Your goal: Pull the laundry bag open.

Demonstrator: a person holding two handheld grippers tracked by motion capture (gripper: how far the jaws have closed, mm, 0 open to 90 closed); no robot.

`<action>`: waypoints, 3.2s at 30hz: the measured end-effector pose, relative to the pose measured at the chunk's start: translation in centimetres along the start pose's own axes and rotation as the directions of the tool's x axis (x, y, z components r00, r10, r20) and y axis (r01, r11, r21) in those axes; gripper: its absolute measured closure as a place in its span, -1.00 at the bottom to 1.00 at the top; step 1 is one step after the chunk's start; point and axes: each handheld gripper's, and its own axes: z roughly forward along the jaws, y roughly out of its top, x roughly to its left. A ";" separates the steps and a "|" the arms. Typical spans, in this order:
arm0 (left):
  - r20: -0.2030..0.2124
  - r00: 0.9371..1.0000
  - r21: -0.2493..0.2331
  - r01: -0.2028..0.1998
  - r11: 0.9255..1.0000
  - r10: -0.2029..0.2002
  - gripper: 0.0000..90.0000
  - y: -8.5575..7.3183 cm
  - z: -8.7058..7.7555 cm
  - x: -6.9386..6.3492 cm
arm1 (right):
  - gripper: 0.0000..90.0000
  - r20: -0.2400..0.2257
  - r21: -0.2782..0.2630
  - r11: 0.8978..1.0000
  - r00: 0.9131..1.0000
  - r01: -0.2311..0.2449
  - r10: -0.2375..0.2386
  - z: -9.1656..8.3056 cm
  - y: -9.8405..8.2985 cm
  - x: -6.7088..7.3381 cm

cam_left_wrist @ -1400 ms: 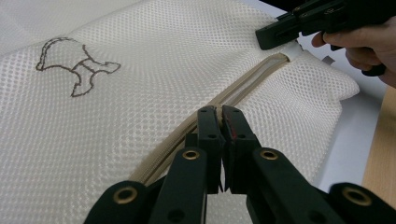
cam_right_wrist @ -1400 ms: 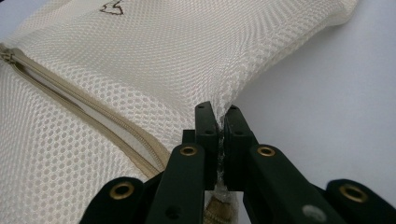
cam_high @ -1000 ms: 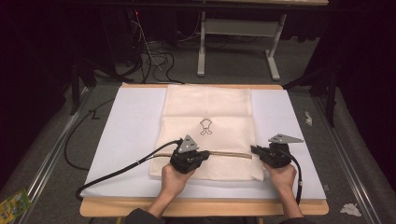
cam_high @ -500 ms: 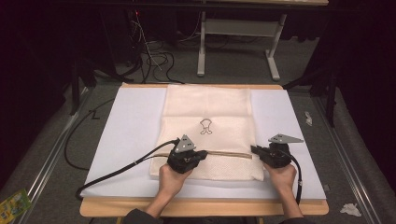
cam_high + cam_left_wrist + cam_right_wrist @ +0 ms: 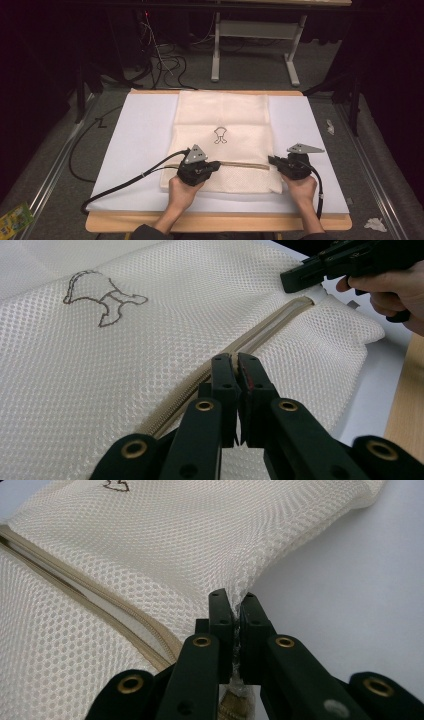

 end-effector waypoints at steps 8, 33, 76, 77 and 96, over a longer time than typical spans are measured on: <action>-0.007 1.000 -0.002 -0.003 1.000 0.003 0.94 -0.1 -0.3 0.1 | 0.96 0.006 0.003 1.000 1.000 0.003 -0.003 0.0 0.1 0.1; -0.024 1.000 -0.015 0.017 1.000 -0.017 0.94 -0.6 -1.7 1.0 | 0.96 0.009 -0.003 1.000 1.000 -0.002 0.002 -0.2 0.1 -0.1; -0.051 0.997 -0.036 0.048 0.998 -0.050 0.94 -1.4 -3.6 2.4 | 0.96 0.022 0.000 1.000 1.000 -0.008 0.008 -0.4 0.1 -0.4; -0.051 0.997 -0.036 0.048 0.998 -0.050 0.94 -1.4 -3.6 2.4 | 0.96 0.022 0.000 1.000 1.000 -0.008 0.008 -0.4 0.1 -0.4; -0.063 0.996 -0.044 0.052 0.998 -0.055 0.94 -1.5 -4.5 2.8 | 0.96 0.025 -0.001 1.000 1.000 -0.008 0.008 -0.5 0.1 -0.6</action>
